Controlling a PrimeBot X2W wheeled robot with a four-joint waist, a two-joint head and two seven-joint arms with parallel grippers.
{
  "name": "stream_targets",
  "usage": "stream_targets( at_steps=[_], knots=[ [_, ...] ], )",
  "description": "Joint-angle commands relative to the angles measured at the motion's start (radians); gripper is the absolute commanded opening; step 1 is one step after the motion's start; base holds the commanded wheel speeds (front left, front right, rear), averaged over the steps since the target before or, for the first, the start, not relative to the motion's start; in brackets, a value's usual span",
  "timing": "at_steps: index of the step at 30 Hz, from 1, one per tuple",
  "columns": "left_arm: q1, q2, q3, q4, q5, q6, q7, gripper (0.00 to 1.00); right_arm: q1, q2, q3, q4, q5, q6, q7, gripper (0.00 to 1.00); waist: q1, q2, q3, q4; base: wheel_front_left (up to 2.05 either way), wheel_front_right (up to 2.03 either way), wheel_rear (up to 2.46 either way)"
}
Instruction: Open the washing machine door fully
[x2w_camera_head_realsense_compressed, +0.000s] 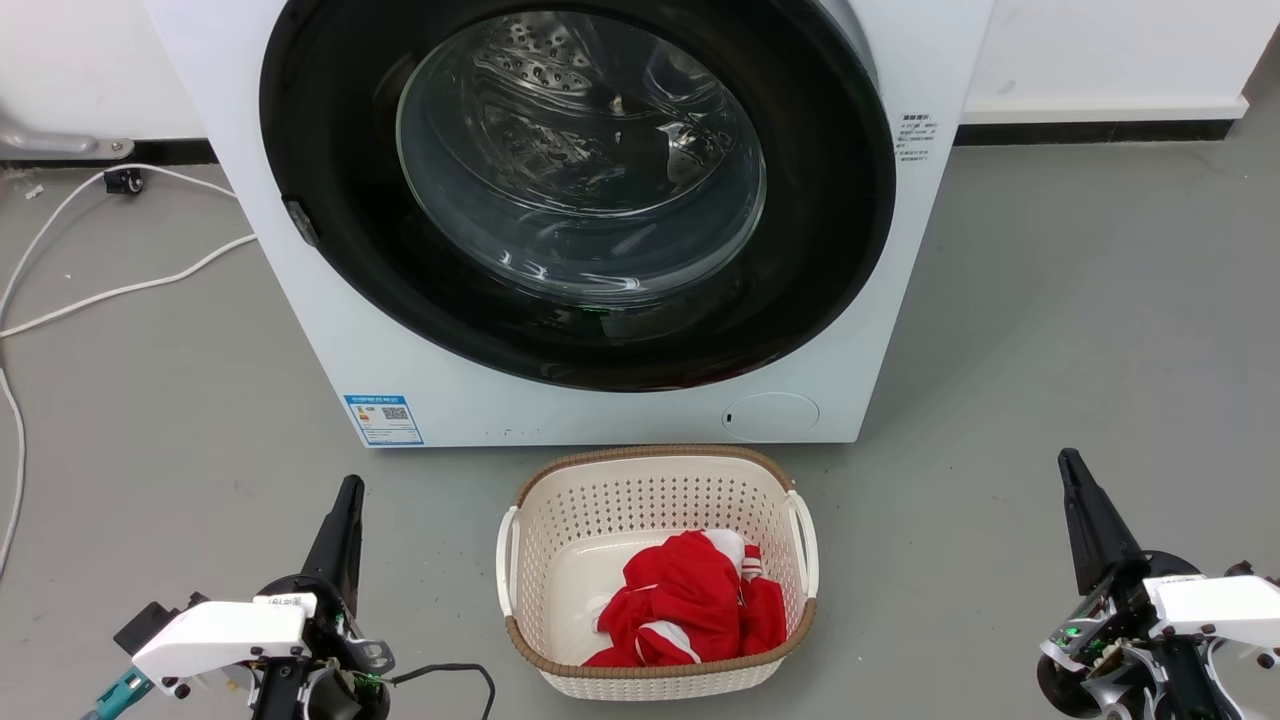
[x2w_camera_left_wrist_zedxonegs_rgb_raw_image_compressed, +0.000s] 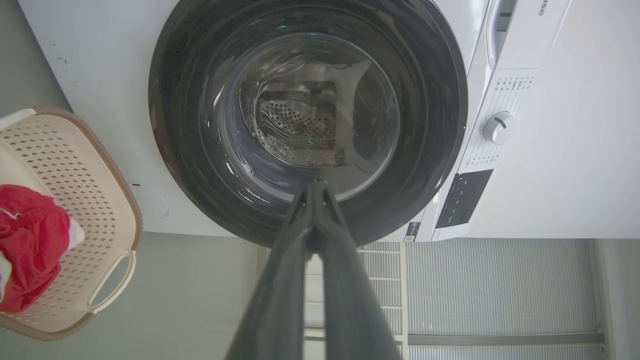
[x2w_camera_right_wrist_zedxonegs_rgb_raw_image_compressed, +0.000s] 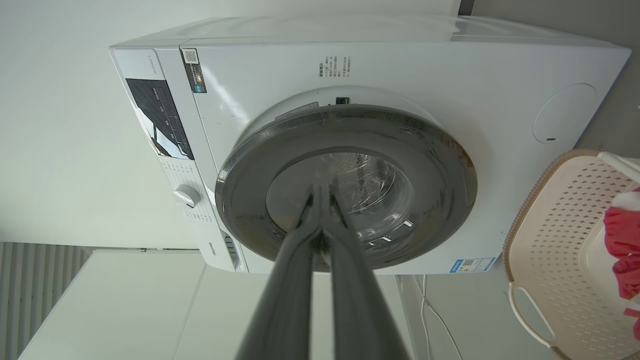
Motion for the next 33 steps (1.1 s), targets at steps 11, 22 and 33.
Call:
stream_targets(
  at_steps=[11, 22, 33],
  knots=[
    [0.005, -0.001, -0.037, -0.019, 0.022, 0.001, -0.043, 1.00, 0.022, 0.001, 0.023, -0.024, -0.024, 0.000, -0.043, 1.00, 0.0000, 0.0000, 0.001, 0.000, 0.00, 0.00, 0.00],
    [-0.012, 0.002, -0.069, -0.122, 0.266, 0.000, -0.102, 1.00, 0.029, 0.000, 0.033, -0.116, -0.293, 0.000, -0.102, 1.00, 0.0000, 0.0000, 0.002, -0.003, 0.00, 0.00, 0.00],
    [-0.016, 0.004, -0.087, -0.169, 0.515, 0.000, -0.146, 1.00, 0.046, -0.009, 0.078, -0.191, -0.642, 0.000, -0.146, 1.00, 0.0000, 0.0000, 0.002, -0.007, 0.00, 0.00, 0.00]
  ],
)
